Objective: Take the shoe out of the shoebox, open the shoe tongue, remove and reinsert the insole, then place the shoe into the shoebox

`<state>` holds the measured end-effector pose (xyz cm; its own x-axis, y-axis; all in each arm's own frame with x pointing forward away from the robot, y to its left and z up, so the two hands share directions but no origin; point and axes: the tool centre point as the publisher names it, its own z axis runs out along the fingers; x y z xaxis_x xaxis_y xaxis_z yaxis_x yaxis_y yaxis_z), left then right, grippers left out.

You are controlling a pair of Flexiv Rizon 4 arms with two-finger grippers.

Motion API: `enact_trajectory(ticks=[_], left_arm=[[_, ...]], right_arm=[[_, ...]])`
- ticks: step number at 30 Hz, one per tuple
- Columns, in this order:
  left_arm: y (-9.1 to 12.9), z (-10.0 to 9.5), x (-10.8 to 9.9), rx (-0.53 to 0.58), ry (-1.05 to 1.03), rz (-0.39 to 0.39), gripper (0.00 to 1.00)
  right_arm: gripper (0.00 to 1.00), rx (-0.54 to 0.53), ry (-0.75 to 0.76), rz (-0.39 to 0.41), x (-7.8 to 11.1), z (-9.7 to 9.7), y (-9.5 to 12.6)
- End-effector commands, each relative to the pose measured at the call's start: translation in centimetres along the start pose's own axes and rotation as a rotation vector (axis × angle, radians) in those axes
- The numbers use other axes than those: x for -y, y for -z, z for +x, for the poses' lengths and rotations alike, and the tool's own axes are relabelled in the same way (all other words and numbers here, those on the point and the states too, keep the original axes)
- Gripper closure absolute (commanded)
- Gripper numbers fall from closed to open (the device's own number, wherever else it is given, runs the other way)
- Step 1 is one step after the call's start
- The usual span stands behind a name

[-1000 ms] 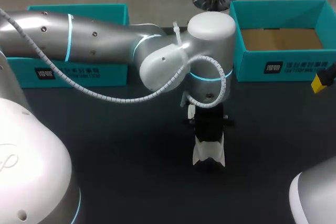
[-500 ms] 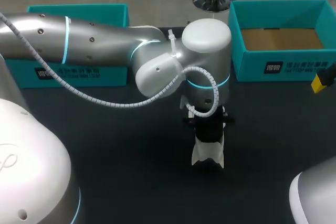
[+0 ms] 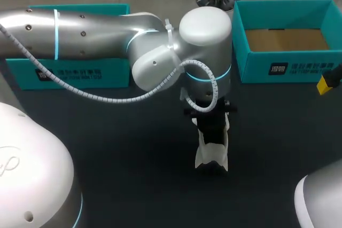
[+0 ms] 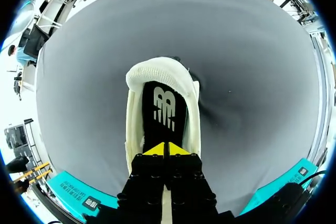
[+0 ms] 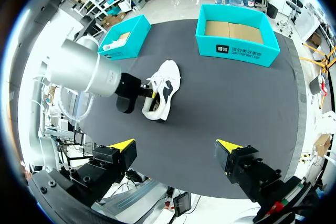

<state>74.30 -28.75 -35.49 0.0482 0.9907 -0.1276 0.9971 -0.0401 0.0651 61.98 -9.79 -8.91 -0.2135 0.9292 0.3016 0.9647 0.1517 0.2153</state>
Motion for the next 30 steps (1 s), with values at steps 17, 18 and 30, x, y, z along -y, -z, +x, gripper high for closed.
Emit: enact_trajectory(ticks=[17,18,30], left_arm=[[-0.9,-0.1,1.3,-0.007,0.009,-0.001,0.15],[-1.0,0.0,1.1,-0.009,0.013,-0.003,0.12],[-0.9,0.0,0.5,0.010,0.067,-0.001,0.00]], right_arm=[[0.00,0.001,-0.001,0.007,-0.3,0.0,0.1],[0.00,0.001,-0.001,0.007,-0.3,0.0,0.1],[0.00,0.001,-0.001,0.007,-0.3,0.0,0.1]])
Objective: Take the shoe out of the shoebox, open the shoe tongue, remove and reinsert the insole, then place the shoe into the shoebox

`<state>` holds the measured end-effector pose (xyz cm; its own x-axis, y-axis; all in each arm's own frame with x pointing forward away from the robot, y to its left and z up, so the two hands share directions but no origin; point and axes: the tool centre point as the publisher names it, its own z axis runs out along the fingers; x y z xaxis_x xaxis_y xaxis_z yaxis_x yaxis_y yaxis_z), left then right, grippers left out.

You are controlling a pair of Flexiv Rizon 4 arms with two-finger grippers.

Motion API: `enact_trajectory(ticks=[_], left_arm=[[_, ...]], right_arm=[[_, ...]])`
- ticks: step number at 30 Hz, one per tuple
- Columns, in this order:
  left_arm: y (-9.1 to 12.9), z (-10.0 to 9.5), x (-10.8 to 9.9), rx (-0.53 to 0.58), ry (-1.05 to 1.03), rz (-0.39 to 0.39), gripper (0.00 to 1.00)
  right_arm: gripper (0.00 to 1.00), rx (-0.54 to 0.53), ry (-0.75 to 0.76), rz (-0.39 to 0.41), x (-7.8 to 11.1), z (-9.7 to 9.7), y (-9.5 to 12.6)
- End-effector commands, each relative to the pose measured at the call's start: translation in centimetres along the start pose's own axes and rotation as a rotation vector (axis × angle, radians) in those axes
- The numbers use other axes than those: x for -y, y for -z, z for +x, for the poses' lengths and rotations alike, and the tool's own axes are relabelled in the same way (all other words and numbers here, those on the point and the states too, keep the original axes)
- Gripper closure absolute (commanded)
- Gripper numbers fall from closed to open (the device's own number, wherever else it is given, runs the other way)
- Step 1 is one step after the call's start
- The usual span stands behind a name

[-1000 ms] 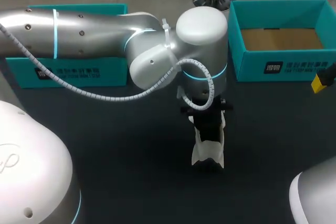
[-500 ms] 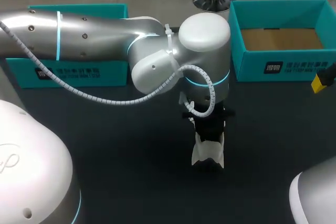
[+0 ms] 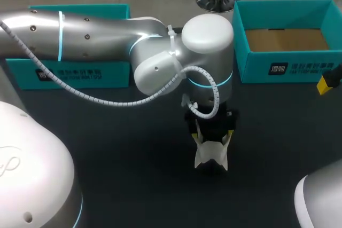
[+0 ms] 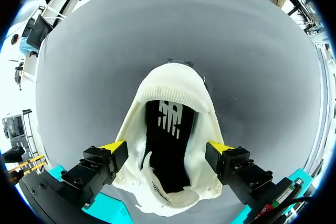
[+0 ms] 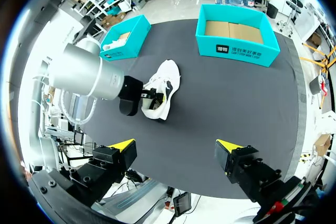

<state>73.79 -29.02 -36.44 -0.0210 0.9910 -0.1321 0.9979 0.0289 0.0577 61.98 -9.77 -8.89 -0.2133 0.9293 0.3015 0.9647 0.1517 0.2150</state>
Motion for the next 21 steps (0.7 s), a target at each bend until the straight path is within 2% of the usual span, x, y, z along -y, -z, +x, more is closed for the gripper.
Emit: enact_trajectory(ticks=[1,5,11,21], left_arm=[[0.1,0.2,0.0,0.011,-0.003,0.001,0.00],[1.2,0.0,-0.1,0.020,-0.004,-0.004,0.00],[3.9,0.2,-0.5,-0.011,-0.032,0.002,0.00],[7.7,1.3,-3.0,-0.065,-0.125,0.008,0.00]], right_arm=[[0.00,0.001,-0.001,0.007,-0.3,0.0,0.1],[0.00,0.001,-0.001,0.007,-0.3,0.0,0.1],[0.00,0.001,-0.001,0.007,-0.3,0.0,0.1],[0.00,0.001,-0.001,0.007,-0.3,0.0,0.1]])
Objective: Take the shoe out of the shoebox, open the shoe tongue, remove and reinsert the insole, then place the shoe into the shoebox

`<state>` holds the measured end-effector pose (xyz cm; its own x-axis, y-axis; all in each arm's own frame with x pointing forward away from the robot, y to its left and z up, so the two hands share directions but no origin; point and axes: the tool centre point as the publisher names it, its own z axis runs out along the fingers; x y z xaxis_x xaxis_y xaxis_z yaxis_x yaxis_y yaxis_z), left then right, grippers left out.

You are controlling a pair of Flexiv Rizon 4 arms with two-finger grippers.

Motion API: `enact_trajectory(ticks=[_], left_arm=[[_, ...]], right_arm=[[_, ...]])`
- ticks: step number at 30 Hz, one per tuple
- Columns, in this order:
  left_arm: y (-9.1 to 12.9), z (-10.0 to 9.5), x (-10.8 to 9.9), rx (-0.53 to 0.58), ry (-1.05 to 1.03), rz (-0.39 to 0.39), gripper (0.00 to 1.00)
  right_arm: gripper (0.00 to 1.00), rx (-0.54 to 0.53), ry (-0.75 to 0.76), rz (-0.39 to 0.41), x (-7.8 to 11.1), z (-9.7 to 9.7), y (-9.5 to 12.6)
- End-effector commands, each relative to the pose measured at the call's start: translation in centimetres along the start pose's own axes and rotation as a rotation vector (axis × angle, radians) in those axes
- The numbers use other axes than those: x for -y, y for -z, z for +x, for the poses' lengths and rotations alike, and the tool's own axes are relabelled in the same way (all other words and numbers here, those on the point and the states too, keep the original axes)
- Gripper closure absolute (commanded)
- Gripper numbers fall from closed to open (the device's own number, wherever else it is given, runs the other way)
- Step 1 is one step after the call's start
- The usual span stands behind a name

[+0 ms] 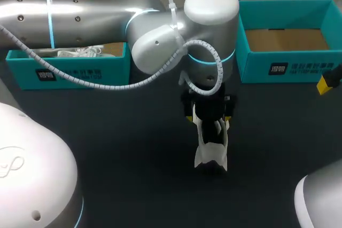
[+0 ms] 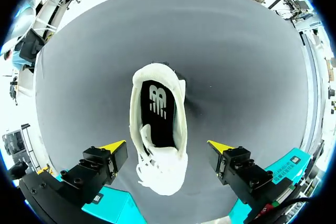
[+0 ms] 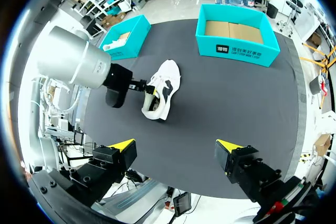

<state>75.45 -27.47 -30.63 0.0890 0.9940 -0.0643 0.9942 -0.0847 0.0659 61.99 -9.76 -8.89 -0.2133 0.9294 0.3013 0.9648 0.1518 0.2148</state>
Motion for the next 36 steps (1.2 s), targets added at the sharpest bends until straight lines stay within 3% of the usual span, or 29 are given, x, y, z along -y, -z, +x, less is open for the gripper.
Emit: enact_trajectory(ticks=[1,3,4,5,15,26,32,36], left_arm=[[2.0,0.8,-1.2,-0.001,-0.007,0.000,0.00],[2.1,0.9,-1.9,0.009,0.005,0.006,0.00],[2.1,0.8,-2.2,0.014,0.010,0.004,0.62],[2.0,0.8,-2.5,0.019,0.017,0.001,1.00],[0.4,0.6,-3.7,0.040,0.041,0.009,1.00],[-3.2,0.9,0.3,0.021,0.068,0.041,1.00],[-1.8,1.6,0.7,0.038,0.150,0.046,1.00],[-0.5,2.8,0.8,-0.034,0.287,0.044,1.00]], right_arm=[[0.00,0.001,-0.001,0.007,-0.3,0.0,0.1],[0.00,0.001,-0.001,0.007,-0.3,0.0,0.1],[0.00,0.001,-0.001,0.007,-0.3,0.0,0.1],[0.00,0.001,-0.001,0.007,-0.3,0.0,0.1],[0.00,0.001,-0.001,0.007,-0.3,0.0,0.1],[0.00,0.001,-0.001,0.007,-0.3,0.0,0.1],[0.00,0.001,-0.001,0.007,-0.3,0.0,0.1],[0.00,0.001,-0.001,0.007,-0.3,0.0,0.1]])
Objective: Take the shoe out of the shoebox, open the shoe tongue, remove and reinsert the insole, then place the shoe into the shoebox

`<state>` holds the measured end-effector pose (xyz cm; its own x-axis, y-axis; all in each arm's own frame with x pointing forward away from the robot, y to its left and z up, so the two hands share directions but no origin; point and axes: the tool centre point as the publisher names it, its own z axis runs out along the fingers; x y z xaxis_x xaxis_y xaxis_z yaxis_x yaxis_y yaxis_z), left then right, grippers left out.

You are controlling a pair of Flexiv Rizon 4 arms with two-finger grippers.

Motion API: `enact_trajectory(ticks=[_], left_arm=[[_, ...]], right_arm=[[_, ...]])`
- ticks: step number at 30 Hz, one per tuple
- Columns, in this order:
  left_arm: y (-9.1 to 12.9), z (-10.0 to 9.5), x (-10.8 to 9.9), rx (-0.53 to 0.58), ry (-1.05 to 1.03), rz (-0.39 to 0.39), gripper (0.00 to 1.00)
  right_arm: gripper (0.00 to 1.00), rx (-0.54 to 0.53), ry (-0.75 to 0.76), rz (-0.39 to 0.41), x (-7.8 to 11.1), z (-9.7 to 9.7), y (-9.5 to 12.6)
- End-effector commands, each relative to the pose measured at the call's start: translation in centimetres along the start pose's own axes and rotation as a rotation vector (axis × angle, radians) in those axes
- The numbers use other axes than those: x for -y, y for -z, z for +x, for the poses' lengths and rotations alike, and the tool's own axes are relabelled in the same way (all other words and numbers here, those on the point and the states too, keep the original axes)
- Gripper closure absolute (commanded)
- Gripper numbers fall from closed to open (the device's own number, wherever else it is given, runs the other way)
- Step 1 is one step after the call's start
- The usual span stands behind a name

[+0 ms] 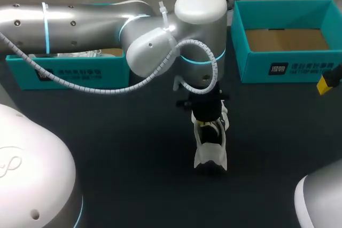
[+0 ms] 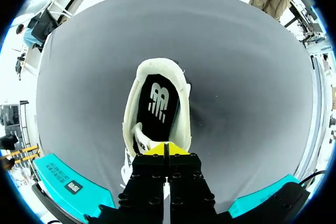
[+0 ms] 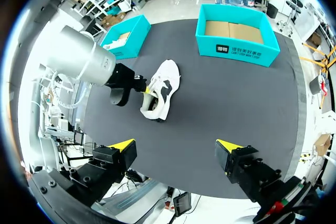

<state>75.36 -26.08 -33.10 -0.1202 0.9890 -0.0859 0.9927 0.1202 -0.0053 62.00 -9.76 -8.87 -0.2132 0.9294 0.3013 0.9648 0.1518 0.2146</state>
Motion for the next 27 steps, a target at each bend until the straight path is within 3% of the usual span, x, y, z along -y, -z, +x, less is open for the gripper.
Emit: enact_trajectory(ticks=[1,6,7,8,22,27], left_arm=[[2.0,1.6,0.3,-0.046,0.109,-0.012,1.00],[2.8,2.7,1.6,-0.051,0.282,-0.009,0.99],[2.9,2.9,1.9,-0.051,0.327,0.000,0.46],[2.9,2.9,1.9,-0.051,0.327,0.000,0.00],[2.9,2.9,1.9,-0.051,0.327,0.000,0.00],[5.7,3.7,2.8,-0.017,0.559,0.042,0.00]], right_arm=[[0.00,0.001,-0.001,0.007,-0.3,0.0,0.1],[0.00,0.001,-0.001,0.007,-0.3,0.0,0.1],[0.00,0.001,-0.001,0.007,-0.3,0.0,0.1],[0.00,0.001,-0.001,0.007,-0.3,0.0,0.1],[0.00,0.001,-0.001,0.007,-0.3,0.0,0.1],[0.00,0.001,-0.001,0.007,-0.3,0.0,0.1]])
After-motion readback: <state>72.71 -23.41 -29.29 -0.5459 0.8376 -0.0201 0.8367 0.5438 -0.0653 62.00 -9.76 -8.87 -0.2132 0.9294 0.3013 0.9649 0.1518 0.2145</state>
